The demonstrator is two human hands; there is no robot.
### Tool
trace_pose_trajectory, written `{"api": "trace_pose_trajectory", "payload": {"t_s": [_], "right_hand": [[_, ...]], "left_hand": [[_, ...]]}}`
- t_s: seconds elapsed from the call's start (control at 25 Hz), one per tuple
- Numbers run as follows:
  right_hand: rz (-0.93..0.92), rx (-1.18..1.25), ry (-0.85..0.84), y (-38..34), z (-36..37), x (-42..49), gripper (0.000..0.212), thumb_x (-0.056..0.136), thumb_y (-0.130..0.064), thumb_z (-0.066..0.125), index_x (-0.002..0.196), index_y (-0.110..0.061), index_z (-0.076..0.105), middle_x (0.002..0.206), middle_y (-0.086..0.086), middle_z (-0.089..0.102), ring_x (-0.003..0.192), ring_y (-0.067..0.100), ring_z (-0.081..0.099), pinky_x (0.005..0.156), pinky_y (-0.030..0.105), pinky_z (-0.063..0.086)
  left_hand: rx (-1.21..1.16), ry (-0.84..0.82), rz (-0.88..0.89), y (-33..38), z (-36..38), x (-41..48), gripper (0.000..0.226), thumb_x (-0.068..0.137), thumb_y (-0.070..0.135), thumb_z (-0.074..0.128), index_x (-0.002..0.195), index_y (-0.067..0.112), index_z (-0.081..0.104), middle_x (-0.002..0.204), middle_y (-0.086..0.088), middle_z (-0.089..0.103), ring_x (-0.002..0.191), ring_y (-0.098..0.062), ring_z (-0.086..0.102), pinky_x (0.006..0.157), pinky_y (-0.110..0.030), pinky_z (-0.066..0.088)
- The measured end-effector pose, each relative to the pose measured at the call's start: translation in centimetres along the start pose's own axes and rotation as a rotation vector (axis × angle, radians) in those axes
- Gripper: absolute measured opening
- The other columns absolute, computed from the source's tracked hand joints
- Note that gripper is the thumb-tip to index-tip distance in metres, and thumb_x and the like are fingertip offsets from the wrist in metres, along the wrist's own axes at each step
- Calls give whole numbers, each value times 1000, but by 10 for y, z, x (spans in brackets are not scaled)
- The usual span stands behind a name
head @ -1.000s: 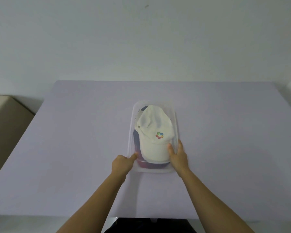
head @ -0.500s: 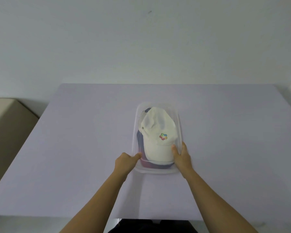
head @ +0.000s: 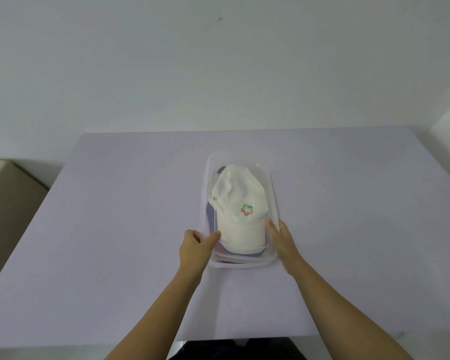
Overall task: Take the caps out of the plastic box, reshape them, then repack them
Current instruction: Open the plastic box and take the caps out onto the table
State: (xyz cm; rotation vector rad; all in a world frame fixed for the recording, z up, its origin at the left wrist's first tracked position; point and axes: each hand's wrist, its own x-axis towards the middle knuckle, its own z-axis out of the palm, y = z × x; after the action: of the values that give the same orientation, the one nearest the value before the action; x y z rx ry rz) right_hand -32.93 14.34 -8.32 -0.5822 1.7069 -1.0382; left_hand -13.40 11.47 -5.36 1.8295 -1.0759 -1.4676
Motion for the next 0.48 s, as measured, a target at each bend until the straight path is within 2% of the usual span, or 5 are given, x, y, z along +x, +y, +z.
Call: {"api": "trace_pose_trajectory", "payload": {"t_s": [0.08, 0.2, 0.28, 0.36, 0.48], "right_hand": [[56, 55, -26, 0, -2, 0, 67, 88, -67, 30, 139, -25, 38, 131, -14, 43, 125, 13, 40, 108, 33, 28], [96, 170, -52, 12, -7, 11, 105, 54, -97, 19, 136, -35, 43, 142, -7, 47, 133, 17, 40, 115, 48, 25], [105, 120, -21, 6, -4, 3, 90, 72, -86, 16, 141, -32, 36, 149, -3, 37, 137, 19, 32, 116, 45, 21], [27, -30, 2, 4, 3, -4, 59, 94, -55, 29, 146, -26, 24, 152, -2, 29, 140, 19, 27, 112, 34, 21], [-73, -264, 65, 12, 10, -7, 56, 98, -24, 39, 148, -25, 15, 152, 2, 30, 136, 25, 34, 103, 30, 29]], "left_hand": [[-352, -95, -39, 6, 4, -5, 36, 81, 15, 69, 107, 12, 44, 82, -7, 60, 74, -20, 57, 66, -29, 47], [-661, -123, -40, 12, -1, -3, 53, 83, 3, 65, 129, 10, 39, 75, -8, 70, 77, -23, 65, 72, -33, 52], [-767, -93, 11, 20, -20, 9, 54, 85, -2, 60, 133, 11, 39, 77, -8, 70, 75, -22, 66, 70, -31, 56], [-818, -20, 68, 29, -54, 29, 51, 87, -6, 56, 131, 14, 40, 78, -7, 68, 69, -20, 68, 63, -26, 58], [-778, 53, 143, 32, -116, 58, 42, 86, -10, 52, 119, 16, 48, 66, 1, 70, 60, -14, 70, 60, -23, 58]]}}
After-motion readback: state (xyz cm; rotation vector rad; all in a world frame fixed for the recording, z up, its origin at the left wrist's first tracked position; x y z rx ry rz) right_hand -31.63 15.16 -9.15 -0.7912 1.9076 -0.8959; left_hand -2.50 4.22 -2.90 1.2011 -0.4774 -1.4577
